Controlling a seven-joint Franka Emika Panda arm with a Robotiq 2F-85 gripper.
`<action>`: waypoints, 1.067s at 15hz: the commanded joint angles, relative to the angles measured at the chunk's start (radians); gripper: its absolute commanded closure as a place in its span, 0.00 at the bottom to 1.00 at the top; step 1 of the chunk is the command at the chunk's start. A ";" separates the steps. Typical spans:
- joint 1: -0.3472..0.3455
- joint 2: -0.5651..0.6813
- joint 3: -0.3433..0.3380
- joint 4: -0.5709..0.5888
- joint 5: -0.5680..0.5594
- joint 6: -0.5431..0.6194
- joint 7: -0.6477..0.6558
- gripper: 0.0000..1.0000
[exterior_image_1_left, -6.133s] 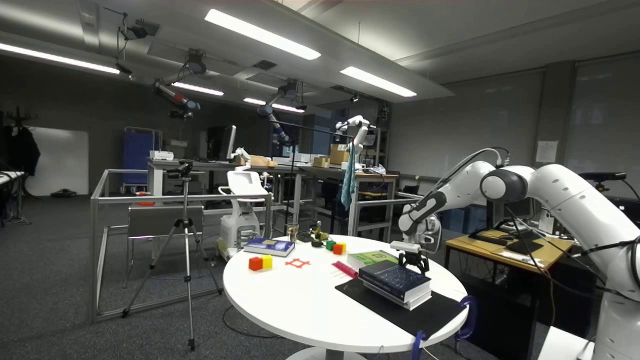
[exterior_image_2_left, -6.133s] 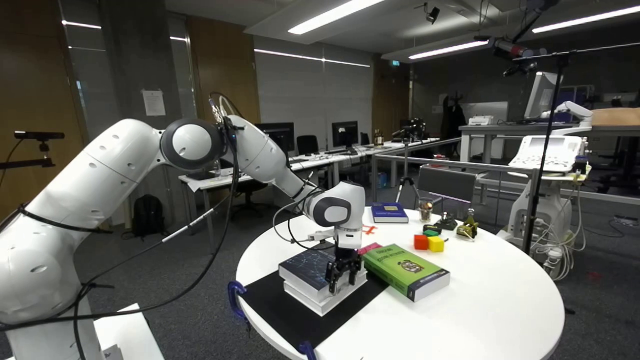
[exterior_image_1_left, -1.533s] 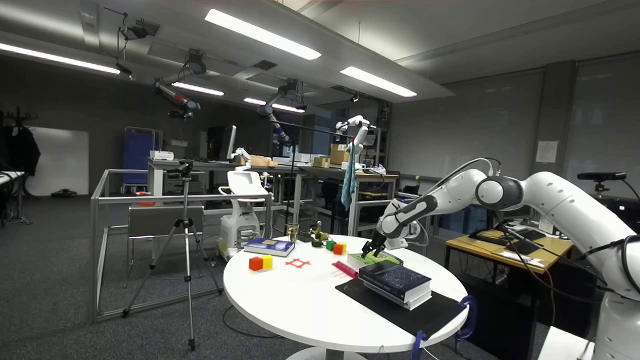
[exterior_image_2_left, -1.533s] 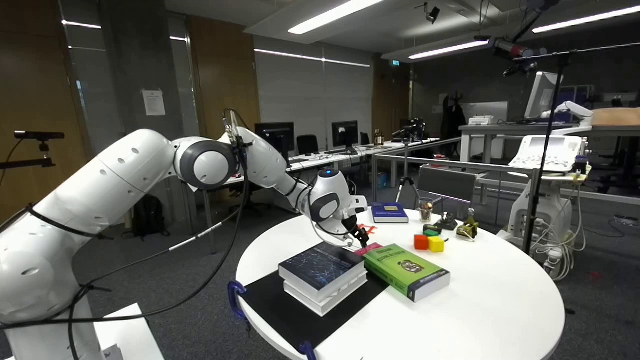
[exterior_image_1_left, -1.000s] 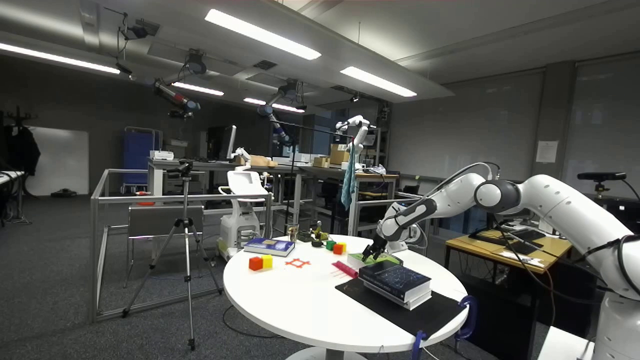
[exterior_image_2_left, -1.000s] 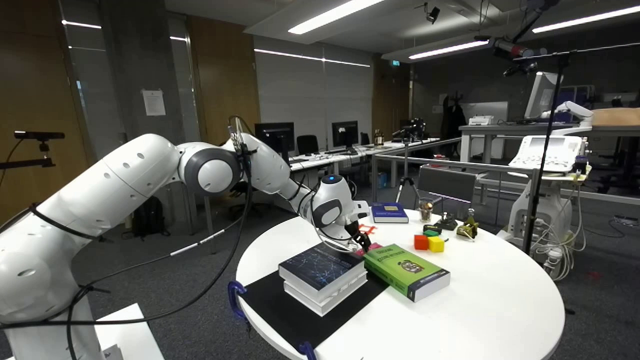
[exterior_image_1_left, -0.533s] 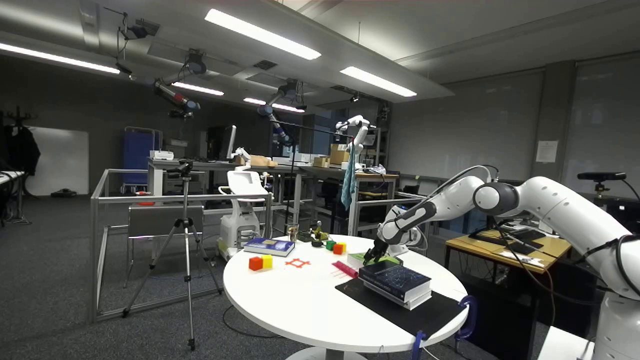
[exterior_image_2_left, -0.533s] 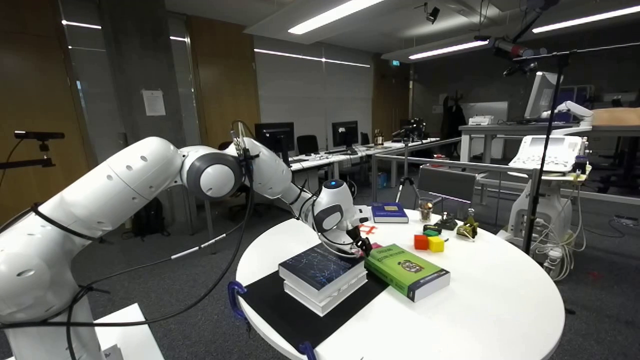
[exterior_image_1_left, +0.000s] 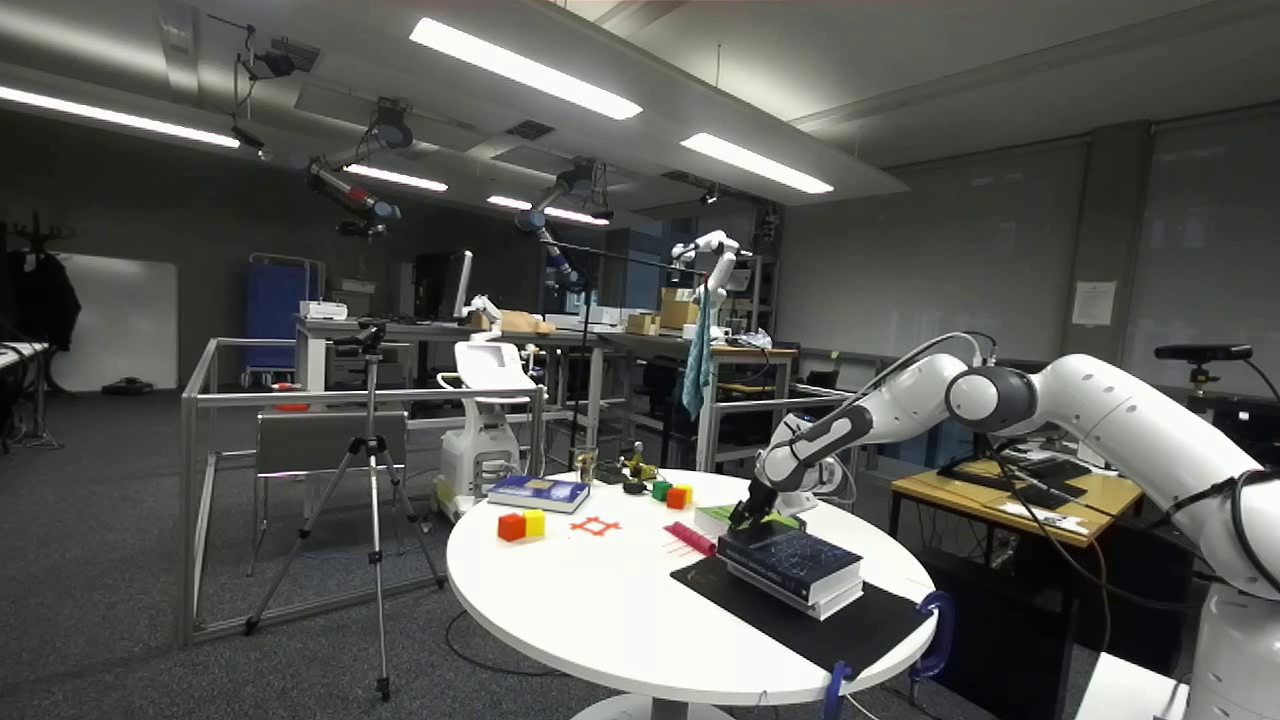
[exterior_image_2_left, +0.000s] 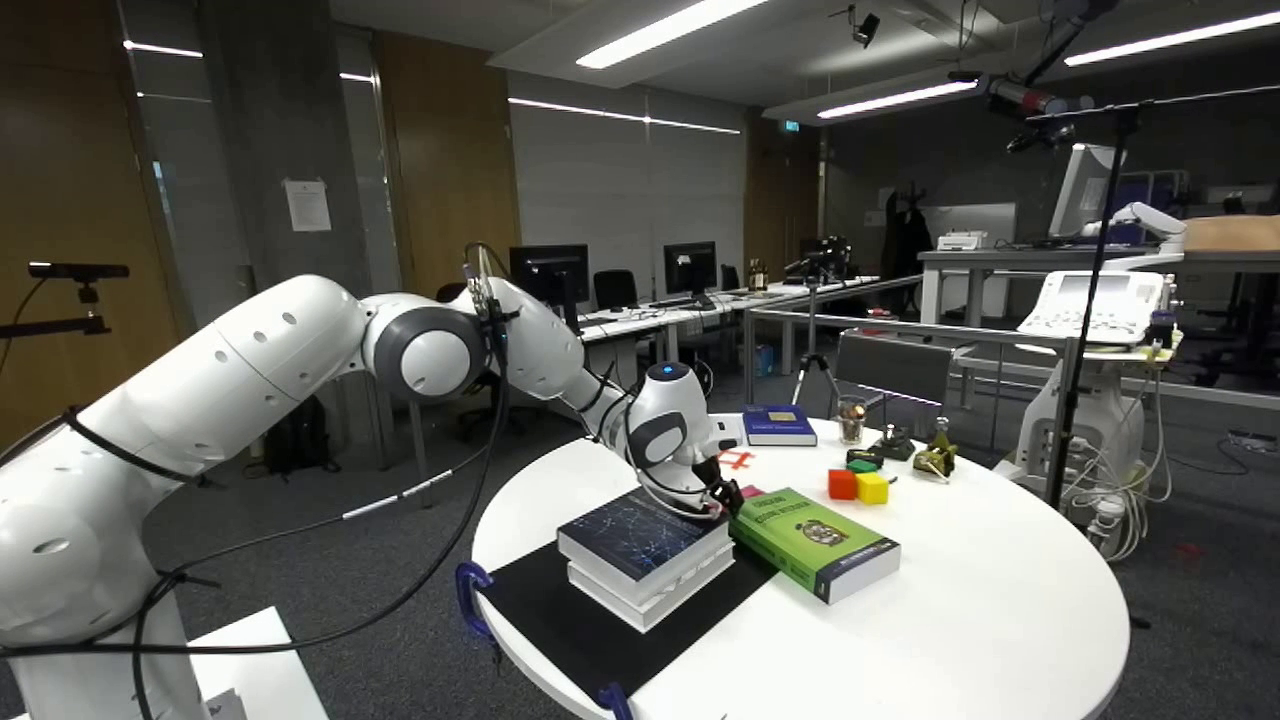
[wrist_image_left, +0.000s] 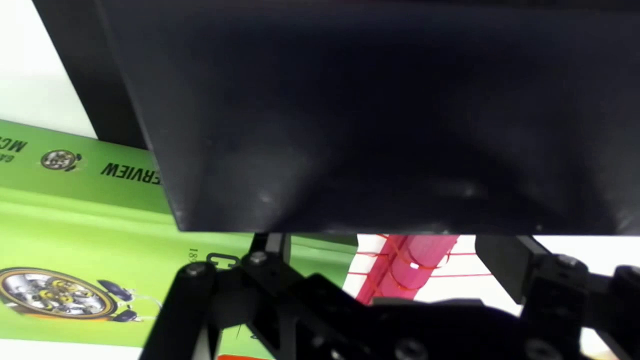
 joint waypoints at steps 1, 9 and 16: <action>0.005 -0.010 -0.012 0.010 -0.006 -0.049 0.014 0.00; 0.014 -0.013 -0.027 0.026 -0.002 -0.133 0.045 0.00; 0.040 -0.020 -0.070 0.053 -0.017 -0.242 0.084 0.00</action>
